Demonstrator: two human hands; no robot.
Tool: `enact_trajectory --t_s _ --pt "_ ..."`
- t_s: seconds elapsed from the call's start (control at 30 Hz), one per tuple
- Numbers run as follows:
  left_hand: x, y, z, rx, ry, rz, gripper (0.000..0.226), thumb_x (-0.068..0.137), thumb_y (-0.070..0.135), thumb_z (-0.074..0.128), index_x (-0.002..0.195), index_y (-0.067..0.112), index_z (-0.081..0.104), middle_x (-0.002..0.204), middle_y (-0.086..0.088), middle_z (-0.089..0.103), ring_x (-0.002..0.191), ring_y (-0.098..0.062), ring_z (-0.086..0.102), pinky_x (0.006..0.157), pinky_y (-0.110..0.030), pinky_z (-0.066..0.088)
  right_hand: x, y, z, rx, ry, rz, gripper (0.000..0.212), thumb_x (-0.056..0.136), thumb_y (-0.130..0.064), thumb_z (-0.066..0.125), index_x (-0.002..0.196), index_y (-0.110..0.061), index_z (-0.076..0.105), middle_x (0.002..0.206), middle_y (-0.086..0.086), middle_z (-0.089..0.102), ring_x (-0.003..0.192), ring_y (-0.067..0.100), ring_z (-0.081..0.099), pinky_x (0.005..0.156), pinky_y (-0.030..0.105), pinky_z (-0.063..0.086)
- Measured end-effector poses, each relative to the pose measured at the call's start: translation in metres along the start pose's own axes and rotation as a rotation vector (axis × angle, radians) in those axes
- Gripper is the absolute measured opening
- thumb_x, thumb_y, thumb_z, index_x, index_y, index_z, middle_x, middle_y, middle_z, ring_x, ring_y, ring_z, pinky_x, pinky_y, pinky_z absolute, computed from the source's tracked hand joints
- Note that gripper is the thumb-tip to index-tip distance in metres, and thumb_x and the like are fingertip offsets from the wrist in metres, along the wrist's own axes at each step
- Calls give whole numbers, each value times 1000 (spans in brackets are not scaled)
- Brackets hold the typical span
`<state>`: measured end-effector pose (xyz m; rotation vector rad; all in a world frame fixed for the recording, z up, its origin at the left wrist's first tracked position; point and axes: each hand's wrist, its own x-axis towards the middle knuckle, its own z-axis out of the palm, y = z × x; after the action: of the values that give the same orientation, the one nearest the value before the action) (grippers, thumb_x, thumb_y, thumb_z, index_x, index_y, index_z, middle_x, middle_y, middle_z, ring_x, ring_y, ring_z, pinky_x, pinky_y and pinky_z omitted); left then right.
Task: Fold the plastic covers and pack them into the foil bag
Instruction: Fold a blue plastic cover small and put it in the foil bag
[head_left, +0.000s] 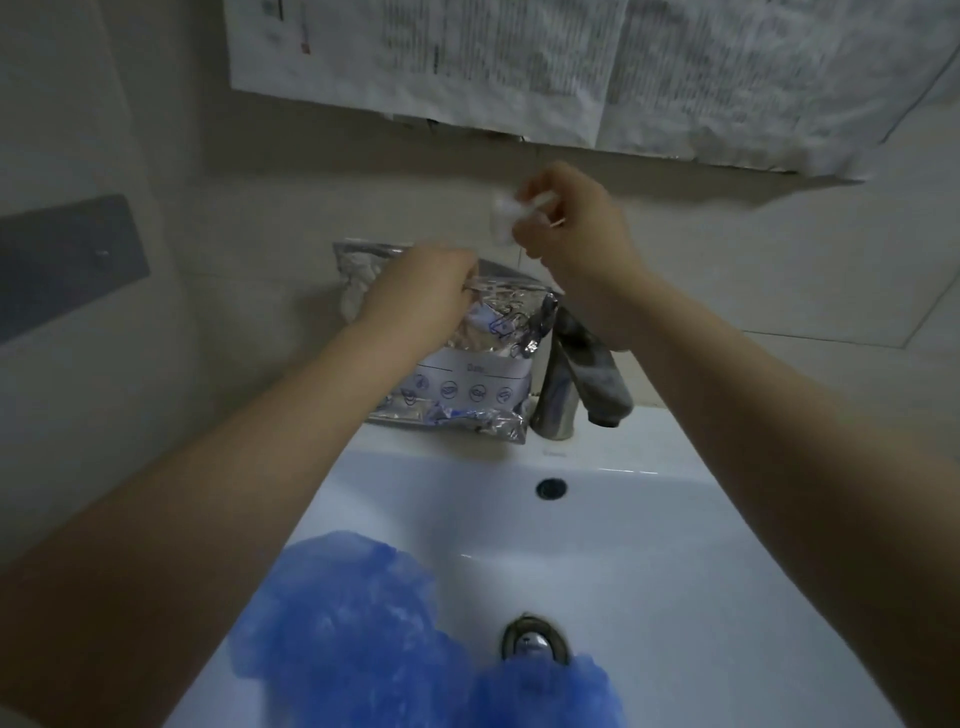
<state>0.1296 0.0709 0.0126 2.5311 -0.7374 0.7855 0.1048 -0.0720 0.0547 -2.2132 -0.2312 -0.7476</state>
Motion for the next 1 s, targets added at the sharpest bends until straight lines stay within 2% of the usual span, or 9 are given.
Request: enact_trajectory --t_s 0.23,0.4,0.47,0.53,0.6,0.7,0.77,0.87,1.0 --pt "-27 -5 4 -99 55 57 16 89 7 55 95 -3 66 100 -21 58 93 -33 56 78 -32 36 9 -11 27 -515 -494 -102 18 88 -10 58 102 -5 67 95 8 65 77 13 53 71 22 43" --pt "-31 -2 9 -145 38 89 14 85 3 59 92 -6 66 97 -24 58 90 -35 57 75 -32 37 10 -23 39 -605 -640 180 28 97 -9 42 117 6 56 91 12 53 80 20 48 71 26 43" --pt "-30 -2 11 -159 54 60 16 86 5 58 96 -5 66 96 -23 58 89 -33 56 72 -28 33 11 -21 41 -634 -641 164 28 97 -9 42 116 6 56 86 11 54 75 22 51 65 25 41" --pt "-29 -3 11 -189 77 -1 19 89 9 55 101 -2 65 98 -19 58 84 -27 54 70 -23 31 13 -16 42 -654 -596 82 26 94 -9 46 115 0 59 102 13 62 86 25 58 73 27 45" --pt "-24 -5 13 -227 94 -67 19 90 11 55 102 0 65 103 -17 58 85 -24 53 72 -21 31 10 -10 39 -608 -415 -28 25 94 -12 46 114 -8 61 114 11 62 96 23 58 76 27 43" --pt "-18 -5 13 -259 141 -165 24 90 8 53 112 3 61 120 -17 52 101 -29 55 80 -20 33 -12 -7 23 -494 -143 -224 26 95 -9 40 108 -7 62 109 11 61 94 22 55 72 24 34" --pt "-19 -3 14 -278 126 -201 38 88 3 52 126 6 51 143 -17 33 115 -30 51 93 -23 34 -38 -5 8 -415 -97 -352 25 89 -8 42 98 -4 65 96 12 64 85 26 57 70 29 37" --pt "-29 1 18 -272 55 -192 48 88 0 50 135 9 42 157 -12 -2 118 -24 50 96 -27 39 -82 2 -12 -391 -277 -394 22 84 -10 47 92 -7 68 77 3 65 65 18 53 59 24 38" --pt "-52 19 25 -299 159 -113 36 84 1 52 119 4 56 153 -17 15 123 -26 46 100 -24 33 -149 25 -20 -510 -671 -335 15 88 -11 54 95 -10 67 88 9 68 76 24 59 66 27 41"
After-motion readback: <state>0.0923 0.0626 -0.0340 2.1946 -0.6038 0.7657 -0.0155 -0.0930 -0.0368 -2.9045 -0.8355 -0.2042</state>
